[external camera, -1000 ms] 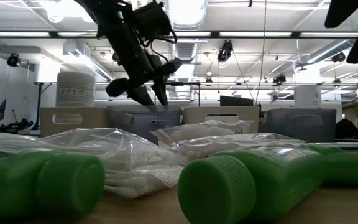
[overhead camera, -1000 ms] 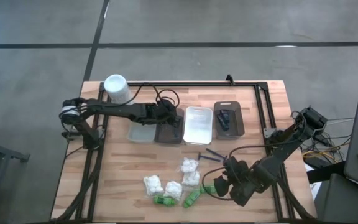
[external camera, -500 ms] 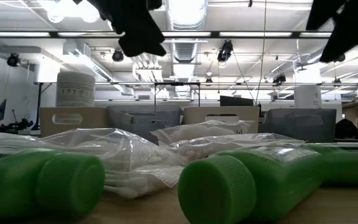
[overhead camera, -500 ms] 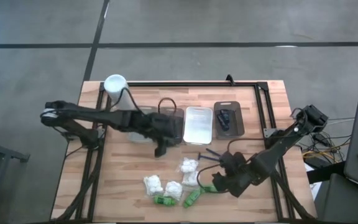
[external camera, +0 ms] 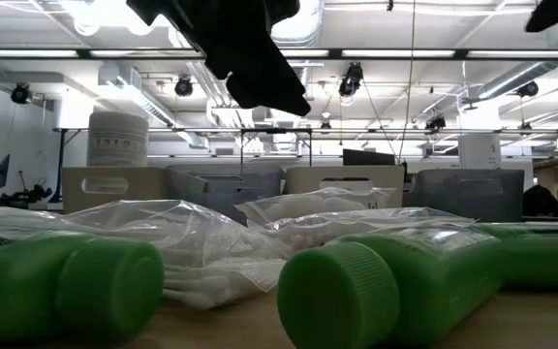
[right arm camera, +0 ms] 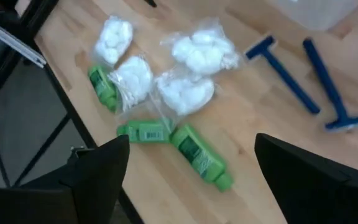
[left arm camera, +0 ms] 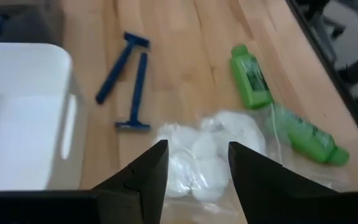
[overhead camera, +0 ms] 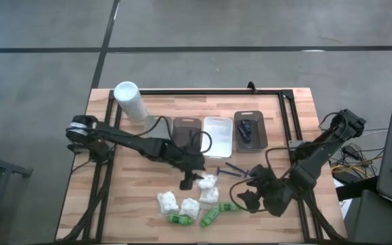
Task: Pick & Place Travel size toiletries
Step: Put the blue razor into the left black bin
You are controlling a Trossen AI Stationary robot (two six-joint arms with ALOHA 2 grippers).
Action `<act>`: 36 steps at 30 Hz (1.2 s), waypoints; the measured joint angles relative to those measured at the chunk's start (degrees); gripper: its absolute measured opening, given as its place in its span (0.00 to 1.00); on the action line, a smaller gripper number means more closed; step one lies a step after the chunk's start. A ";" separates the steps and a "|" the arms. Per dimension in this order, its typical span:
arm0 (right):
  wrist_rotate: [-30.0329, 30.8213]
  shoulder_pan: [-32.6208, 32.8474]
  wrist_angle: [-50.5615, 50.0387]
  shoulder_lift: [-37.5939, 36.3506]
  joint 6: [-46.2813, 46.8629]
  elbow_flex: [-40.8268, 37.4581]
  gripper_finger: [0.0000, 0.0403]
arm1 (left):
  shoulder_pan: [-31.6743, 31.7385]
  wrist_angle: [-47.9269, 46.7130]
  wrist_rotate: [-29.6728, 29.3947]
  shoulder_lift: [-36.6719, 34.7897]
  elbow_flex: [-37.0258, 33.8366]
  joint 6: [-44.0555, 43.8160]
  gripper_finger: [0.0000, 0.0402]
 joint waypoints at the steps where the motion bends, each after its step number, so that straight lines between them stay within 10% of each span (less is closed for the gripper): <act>1: -0.03 0.00 0.66 0.58 1.48 0.00 0.87 | -0.41 -1.14 -0.09 0.02 0.49 0.63 0.42; 15: -1.52 -5.14 -2.09 10.58 -16.99 0.03 0.81 | -2.24 -28.13 -4.67 -13.23 -2.77 -0.03 0.41; 36: -11.77 -17.30 1.58 13.47 -43.80 -3.53 0.61 | 0.48 -17.73 -14.08 -29.11 -23.84 -0.14 0.41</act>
